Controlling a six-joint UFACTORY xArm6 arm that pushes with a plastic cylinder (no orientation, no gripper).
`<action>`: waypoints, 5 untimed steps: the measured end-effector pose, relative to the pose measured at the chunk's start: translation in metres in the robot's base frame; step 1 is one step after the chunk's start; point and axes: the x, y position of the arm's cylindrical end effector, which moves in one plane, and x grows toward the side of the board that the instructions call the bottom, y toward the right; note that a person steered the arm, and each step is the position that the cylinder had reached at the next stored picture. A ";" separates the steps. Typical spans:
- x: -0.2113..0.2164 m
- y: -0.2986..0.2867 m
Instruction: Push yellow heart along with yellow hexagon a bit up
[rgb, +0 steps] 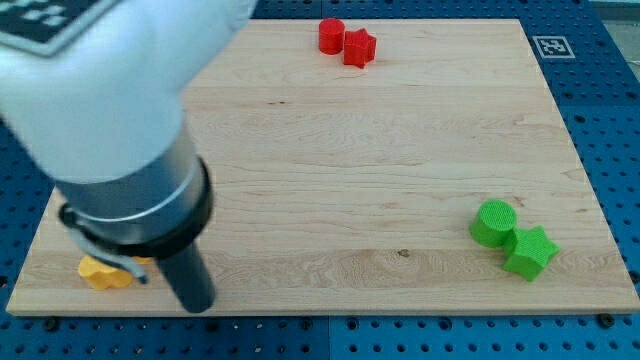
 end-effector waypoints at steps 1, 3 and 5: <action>0.000 -0.052; 0.000 -0.080; -0.001 -0.075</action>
